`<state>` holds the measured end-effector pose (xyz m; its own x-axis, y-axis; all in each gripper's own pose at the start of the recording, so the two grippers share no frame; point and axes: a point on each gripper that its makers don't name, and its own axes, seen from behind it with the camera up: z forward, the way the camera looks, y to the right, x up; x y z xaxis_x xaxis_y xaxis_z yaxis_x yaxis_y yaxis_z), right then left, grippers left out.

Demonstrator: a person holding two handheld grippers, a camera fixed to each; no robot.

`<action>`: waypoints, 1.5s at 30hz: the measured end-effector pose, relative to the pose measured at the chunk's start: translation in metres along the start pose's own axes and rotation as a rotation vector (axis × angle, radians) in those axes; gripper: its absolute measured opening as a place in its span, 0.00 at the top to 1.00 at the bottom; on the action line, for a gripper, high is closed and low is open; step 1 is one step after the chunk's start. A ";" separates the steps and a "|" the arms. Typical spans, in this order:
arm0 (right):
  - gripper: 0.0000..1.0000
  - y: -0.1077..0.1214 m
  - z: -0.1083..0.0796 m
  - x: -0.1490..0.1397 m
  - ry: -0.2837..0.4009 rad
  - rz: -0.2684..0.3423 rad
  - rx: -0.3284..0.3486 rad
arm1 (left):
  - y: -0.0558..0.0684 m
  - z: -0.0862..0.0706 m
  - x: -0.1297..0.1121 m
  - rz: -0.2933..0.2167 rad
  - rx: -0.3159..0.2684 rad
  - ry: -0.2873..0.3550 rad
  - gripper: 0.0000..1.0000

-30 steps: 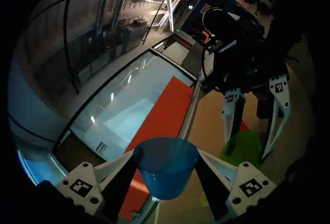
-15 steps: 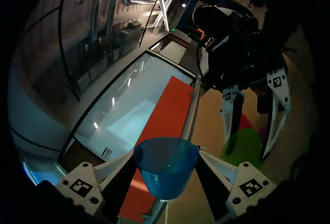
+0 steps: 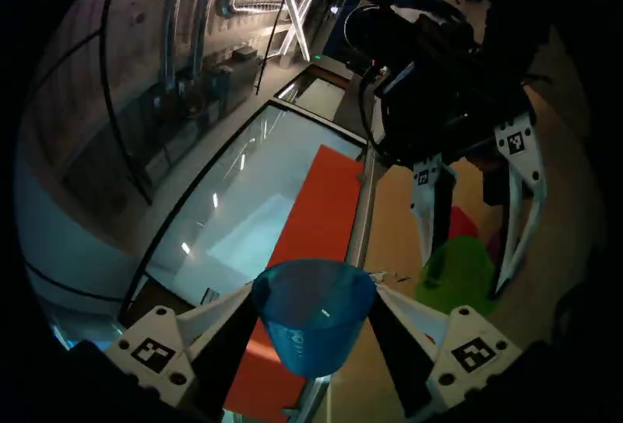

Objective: Pour water

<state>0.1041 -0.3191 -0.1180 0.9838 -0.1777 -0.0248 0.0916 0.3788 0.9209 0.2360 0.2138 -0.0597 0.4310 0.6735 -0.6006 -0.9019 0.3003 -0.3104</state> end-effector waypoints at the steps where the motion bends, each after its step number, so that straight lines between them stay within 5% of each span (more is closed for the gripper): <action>1: 0.11 0.000 0.000 0.000 0.000 0.000 0.000 | 0.000 0.000 0.000 0.006 0.001 0.000 0.13; 45: 0.11 0.002 -0.004 0.005 0.019 -0.009 -0.017 | -0.015 -0.001 0.007 0.188 0.039 -0.004 0.13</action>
<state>0.1094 -0.3153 -0.1181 0.9857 -0.1635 -0.0406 0.1027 0.3923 0.9141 0.2526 0.2133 -0.0598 0.2547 0.7230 -0.6422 -0.9670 0.1948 -0.1642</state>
